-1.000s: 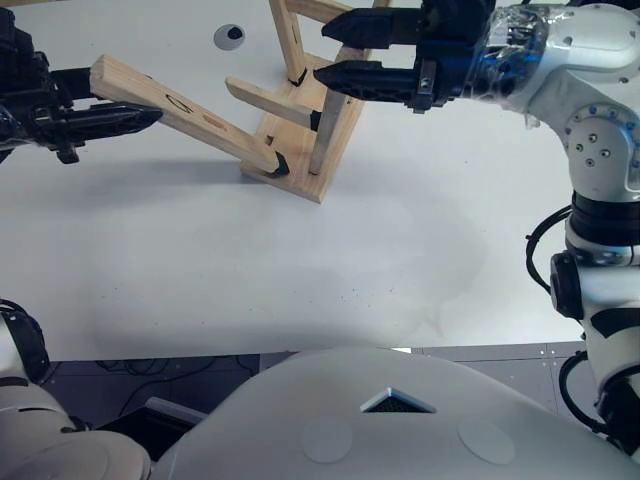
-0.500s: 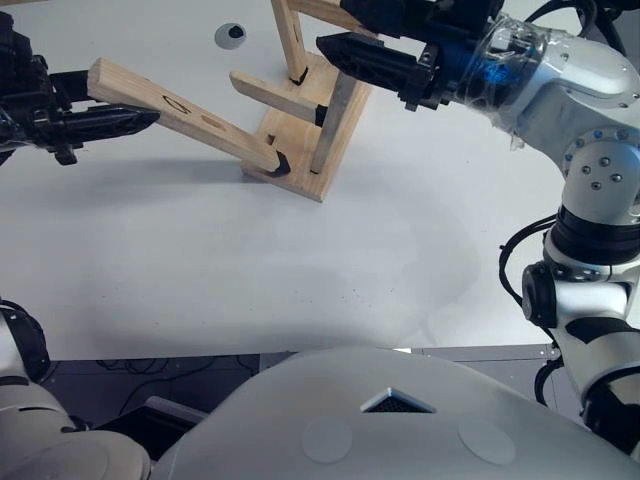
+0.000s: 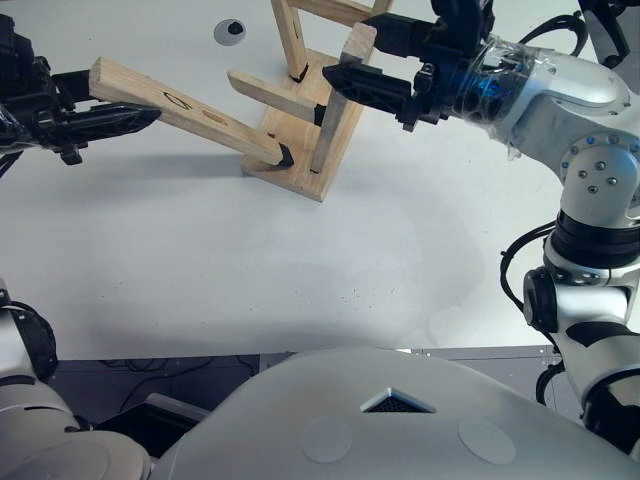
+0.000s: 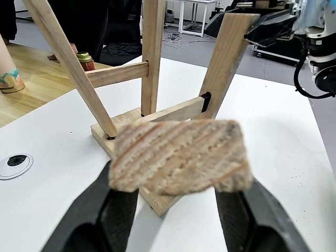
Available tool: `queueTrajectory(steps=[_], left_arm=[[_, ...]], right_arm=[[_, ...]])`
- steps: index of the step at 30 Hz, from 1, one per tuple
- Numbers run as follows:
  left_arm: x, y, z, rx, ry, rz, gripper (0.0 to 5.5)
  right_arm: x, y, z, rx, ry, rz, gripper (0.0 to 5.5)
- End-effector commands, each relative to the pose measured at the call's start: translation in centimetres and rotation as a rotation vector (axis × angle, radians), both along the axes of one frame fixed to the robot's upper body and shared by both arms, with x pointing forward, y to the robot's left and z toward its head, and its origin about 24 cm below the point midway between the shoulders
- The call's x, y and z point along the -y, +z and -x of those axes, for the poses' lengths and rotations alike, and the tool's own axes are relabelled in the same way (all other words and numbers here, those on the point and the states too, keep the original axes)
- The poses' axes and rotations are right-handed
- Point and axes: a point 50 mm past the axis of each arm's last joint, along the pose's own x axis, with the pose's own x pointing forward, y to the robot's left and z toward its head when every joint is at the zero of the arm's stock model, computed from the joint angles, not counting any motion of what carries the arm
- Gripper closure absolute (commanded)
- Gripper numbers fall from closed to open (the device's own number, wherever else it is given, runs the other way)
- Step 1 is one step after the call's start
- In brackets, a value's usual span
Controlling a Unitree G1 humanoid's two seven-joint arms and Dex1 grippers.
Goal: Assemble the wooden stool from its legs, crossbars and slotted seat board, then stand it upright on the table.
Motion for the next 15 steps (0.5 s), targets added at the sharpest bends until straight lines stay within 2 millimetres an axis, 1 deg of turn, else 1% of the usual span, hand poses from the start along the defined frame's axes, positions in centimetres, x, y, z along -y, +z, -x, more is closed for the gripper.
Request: queueTrajectory(steps=[1,3,7,12,15], left_arm=[[-0.1,-0.5,-0.1,-0.012,0.018,-0.024,3.49],[0.0,-0.5,-0.2,-0.007,0.019,-0.023,3.49],[-0.2,0.0,-0.3,0.007,0.022,-0.042,3.49],[-1.2,1.2,-0.8,-0.007,0.014,-0.098,3.49],[-1.7,1.7,-1.0,-0.037,-0.002,-0.13,3.49]], right_arm=[[0.1,0.3,0.2,0.009,0.019,0.043,1.93],[0.1,-0.8,0.4,-0.028,0.037,0.092,1.93],[0.0,-2.3,0.4,-0.078,0.043,0.129,2.56],[-0.4,-2.8,0.4,-0.099,0.06,0.102,3.3],[-0.9,-3.0,0.4,-0.11,0.071,0.083,3.37]])
